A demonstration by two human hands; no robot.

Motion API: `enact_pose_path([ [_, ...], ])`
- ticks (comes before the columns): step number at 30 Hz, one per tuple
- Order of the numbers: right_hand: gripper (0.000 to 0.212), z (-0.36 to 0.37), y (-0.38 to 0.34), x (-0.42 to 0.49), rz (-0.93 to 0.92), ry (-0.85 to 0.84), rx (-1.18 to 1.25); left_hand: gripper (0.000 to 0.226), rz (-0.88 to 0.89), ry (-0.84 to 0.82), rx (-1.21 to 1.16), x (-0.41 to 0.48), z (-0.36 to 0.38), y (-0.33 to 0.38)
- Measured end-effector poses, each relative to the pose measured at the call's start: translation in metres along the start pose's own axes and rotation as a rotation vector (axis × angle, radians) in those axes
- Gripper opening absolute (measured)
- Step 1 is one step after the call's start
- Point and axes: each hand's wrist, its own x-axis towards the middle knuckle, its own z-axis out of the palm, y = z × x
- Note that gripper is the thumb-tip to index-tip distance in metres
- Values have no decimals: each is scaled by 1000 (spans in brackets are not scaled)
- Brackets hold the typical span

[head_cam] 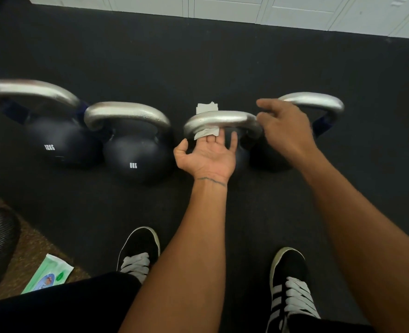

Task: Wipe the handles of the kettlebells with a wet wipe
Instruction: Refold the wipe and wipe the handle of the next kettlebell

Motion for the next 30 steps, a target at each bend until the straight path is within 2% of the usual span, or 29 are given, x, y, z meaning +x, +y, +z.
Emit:
enact_pose_path([
  [2, 44, 0, 4, 7, -61, -149, -170, 70, 19, 29, 32, -5, -1, -3],
  [4, 46, 3, 6, 8, -68, -199, -236, 71, 34, 45, 73, -13, -4, -3],
  [9, 40, 8, -4, -1, -48, -164, -186, 77, 35, 46, 80, -16, -3, 1],
  [17, 38, 7, 12, 4, -185, -195, -319, 79, 92, 86, 158, -26, -3, -1],
  [25, 47, 12, 17, 5, -198, -186, -326, 79, 119, 190, 513, -22, 27, 15],
  [28, 49, 13, 18, 5, -188, -181, -318, 78, 202, 320, 674, -15, 34, 14],
  [30, 49, 13, 19, 6, -193, -177, -316, 75, 255, 339, 815, -14, 34, 10],
])
